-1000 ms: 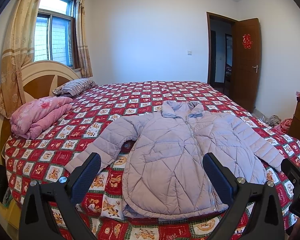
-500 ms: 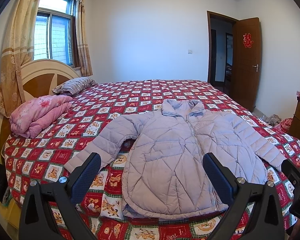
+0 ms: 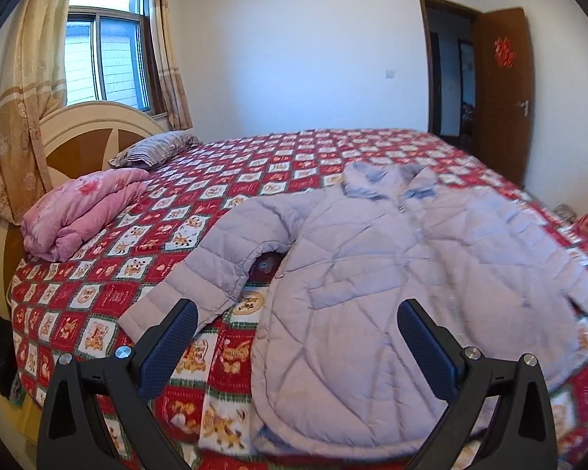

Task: Fold large clothes
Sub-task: 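Grasp the jacket sleeve cuff with the right gripper and lift it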

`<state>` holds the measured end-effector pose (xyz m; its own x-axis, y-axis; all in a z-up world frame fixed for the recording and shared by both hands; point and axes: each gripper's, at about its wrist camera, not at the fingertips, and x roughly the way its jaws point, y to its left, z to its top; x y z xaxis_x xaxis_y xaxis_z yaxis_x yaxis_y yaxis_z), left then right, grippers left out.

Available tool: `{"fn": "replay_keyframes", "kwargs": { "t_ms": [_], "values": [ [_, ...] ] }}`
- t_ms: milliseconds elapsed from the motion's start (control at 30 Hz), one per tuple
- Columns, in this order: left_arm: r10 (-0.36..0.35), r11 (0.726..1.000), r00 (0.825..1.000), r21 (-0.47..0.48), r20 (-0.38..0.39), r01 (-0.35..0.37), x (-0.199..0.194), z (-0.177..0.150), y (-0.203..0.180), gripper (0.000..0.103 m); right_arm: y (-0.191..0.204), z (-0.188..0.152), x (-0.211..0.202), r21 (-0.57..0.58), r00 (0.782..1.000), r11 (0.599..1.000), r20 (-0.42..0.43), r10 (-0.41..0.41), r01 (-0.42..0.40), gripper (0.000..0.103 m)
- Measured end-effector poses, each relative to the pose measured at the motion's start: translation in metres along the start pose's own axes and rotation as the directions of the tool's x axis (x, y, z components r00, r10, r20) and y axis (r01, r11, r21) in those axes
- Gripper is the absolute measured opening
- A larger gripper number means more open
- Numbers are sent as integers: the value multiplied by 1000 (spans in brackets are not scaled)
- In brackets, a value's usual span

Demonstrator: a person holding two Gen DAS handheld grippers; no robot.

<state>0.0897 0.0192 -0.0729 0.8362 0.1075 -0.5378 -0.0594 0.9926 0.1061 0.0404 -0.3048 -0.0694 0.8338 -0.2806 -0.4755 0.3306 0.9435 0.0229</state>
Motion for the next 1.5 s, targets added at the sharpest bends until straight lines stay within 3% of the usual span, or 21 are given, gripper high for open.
{"fn": "replay_keyframes", "kwargs": {
  "t_ms": [200, 333, 467, 667, 733, 833, 900, 1000, 1300, 1500],
  "values": [
    [24, 999, 999, 24, -43, -23, 65, 8, -9, 102, -74, -10, 71, 155, 980, 977, -160, -120, 145, 103],
    [53, 999, 996, 11, -68, -53, 110, 17, -12, 102, -105, -12, 101, 212, 961, 953, -214, -172, 218, 103],
    [96, 995, 989, 18, -113, -95, 152, 20, -16, 102, -118, -10, 131, 228, 946, 943, -271, -176, 241, 102],
    [144, 990, 979, 35, -147, -140, 194, 25, -18, 102, -123, -16, 158, 211, 934, 950, -322, -156, 231, 87],
    [159, 987, 975, 45, -156, -153, 204, 26, -17, 102, -123, -18, 160, 213, 937, 953, -318, -142, 217, 81],
    [162, 987, 971, 43, -178, -156, 217, 25, -16, 102, -123, -17, 164, 214, 942, 959, -314, -115, 188, 55],
    [153, 988, 968, 34, -197, -150, 221, 24, -14, 102, -120, -14, 165, 191, 938, 963, -326, -118, 188, 32],
    [143, 990, 969, 26, -201, -141, 222, 26, -11, 102, -116, -7, 169, 169, 939, 968, -320, -124, 185, 16],
    [179, 984, 970, 10, -166, -180, 227, 60, 21, 102, -112, 51, 160, 117, 958, 968, -210, -193, 220, 10],
    [202, 979, 962, 1, -182, -206, 243, 77, 38, 102, -63, 120, 144, 22, 979, 980, -55, -197, 198, 10]
  ]
}}
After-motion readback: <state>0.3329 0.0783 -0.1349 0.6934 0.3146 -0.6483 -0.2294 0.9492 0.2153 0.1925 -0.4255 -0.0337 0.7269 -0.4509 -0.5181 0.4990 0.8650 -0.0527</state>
